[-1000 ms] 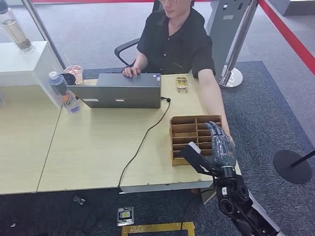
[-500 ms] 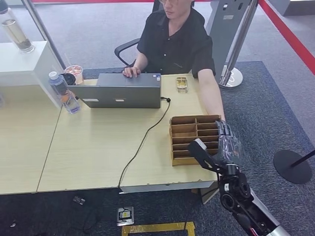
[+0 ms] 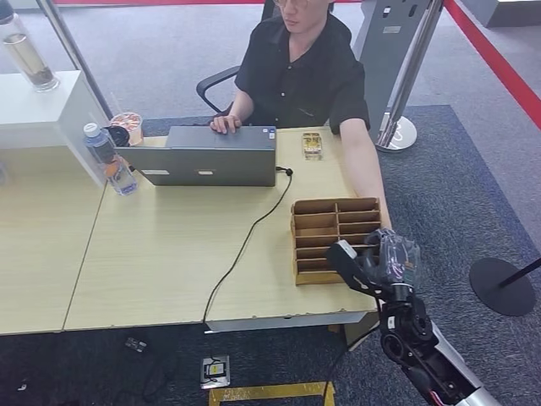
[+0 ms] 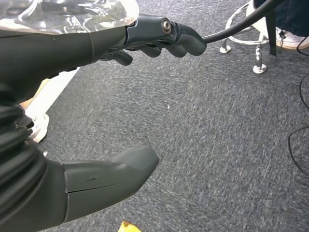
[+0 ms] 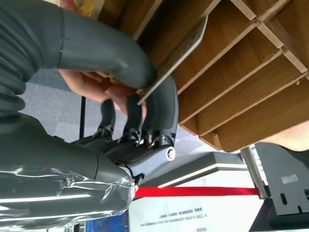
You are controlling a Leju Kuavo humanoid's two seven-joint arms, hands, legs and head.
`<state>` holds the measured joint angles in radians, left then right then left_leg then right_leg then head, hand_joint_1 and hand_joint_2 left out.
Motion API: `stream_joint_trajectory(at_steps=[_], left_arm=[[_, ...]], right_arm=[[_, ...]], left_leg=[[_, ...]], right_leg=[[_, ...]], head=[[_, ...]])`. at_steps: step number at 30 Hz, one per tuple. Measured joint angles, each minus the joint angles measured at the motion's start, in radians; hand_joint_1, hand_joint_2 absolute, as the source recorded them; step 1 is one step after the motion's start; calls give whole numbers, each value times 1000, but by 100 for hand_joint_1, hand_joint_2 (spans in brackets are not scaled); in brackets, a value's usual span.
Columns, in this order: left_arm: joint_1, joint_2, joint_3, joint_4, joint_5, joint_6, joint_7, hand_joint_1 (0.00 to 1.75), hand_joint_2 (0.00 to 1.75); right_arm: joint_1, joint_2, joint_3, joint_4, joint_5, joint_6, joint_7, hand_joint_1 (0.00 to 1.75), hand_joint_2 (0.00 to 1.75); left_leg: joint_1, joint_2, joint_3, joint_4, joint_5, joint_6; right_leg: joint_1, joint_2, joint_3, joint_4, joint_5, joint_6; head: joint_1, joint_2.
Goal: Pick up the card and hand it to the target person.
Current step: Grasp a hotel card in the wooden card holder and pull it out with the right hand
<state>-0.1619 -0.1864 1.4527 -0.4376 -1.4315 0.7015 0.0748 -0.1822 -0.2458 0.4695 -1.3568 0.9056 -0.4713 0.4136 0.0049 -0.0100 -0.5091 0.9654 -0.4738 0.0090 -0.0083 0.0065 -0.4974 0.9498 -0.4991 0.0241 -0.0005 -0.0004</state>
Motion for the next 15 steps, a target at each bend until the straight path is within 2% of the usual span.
stream_joint_trajectory(at_steps=[15], left_arm=[[1, 0, -1, 0, 12, 0, 9, 0, 175]], right_arm=[[-7, -5, 0, 3, 90, 35, 31, 175, 175]], left_leg=[[0, 0, 0, 0, 0, 0]], right_leg=[[0, 0, 0, 0, 0, 0]], head=[[0, 0]])
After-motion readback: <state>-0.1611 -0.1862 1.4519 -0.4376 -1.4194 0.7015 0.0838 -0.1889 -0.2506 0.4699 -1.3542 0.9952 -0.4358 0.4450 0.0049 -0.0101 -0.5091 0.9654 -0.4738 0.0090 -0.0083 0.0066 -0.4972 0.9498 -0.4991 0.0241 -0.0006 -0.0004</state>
